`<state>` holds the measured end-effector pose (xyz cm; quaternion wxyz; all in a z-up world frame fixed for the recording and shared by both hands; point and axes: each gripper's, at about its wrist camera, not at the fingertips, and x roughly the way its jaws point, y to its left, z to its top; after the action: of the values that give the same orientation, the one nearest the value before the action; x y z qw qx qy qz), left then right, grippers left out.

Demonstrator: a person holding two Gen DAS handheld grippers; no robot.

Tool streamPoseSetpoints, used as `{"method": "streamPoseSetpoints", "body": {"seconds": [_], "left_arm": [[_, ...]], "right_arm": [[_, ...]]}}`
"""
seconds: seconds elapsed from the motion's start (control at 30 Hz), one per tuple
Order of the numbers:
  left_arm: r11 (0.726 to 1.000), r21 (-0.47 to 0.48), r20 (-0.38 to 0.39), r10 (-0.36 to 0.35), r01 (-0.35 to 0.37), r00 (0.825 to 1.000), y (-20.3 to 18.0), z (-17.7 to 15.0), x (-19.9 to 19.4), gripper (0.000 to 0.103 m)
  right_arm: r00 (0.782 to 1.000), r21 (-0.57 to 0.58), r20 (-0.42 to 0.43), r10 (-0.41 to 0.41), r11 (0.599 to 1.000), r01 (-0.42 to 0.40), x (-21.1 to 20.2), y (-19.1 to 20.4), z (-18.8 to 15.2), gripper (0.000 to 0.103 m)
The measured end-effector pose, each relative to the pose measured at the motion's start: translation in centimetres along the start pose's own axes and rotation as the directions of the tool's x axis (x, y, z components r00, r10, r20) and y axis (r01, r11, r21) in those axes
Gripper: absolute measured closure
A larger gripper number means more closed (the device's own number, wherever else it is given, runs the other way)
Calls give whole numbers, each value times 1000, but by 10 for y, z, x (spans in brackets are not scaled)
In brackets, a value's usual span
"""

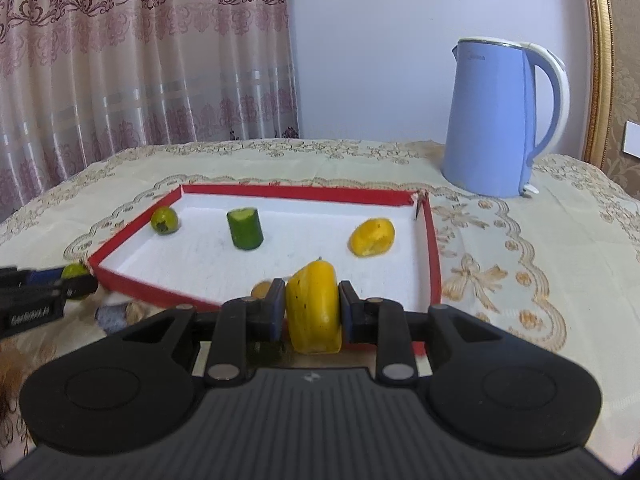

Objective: Organize fruits
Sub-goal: 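Grasp the green tomato with the left gripper, then lower the yellow pepper piece into the tray and open the right gripper, then carry the green tomato into the tray and open the left gripper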

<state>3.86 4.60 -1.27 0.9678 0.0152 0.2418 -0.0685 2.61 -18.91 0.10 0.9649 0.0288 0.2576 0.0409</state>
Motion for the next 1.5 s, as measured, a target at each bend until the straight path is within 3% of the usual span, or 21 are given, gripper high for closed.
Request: {"method": "streamPoseSetpoints", "body": {"seconds": [0.37, 0.7, 1.0, 1.2, 1.27, 1.5], "left_arm": [[1000, -7, 10, 0, 0, 1000, 0, -1, -2, 71], [1000, -18, 10, -10, 10, 1000, 3, -1, -3, 71], [1000, -20, 10, -11, 12, 1000, 4, -1, -2, 71], [1000, -20, 10, -9, 9, 1000, 4, -1, -2, 71], [1000, -19, 11, -6, 7, 1000, 4, -1, -2, 71], [1000, -18, 13, -3, 4, 1000, 3, -2, -2, 71]], "right_arm": [[1000, -21, -15, -19, 1000, 19, 51, -4, 34, 76], [994, -43, -97, -49, 998, 45, 110, -2, 52, 76], [982, -63, -170, -88, 995, 78, 138, 0, 57, 76], [984, -34, -170, -62, 998, 57, 135, -3, 56, 72], [988, -12, -147, -48, 999, 46, 127, -5, 56, 58], [998, 28, -42, -56, 998, 57, 72, -12, 44, 58]]}}
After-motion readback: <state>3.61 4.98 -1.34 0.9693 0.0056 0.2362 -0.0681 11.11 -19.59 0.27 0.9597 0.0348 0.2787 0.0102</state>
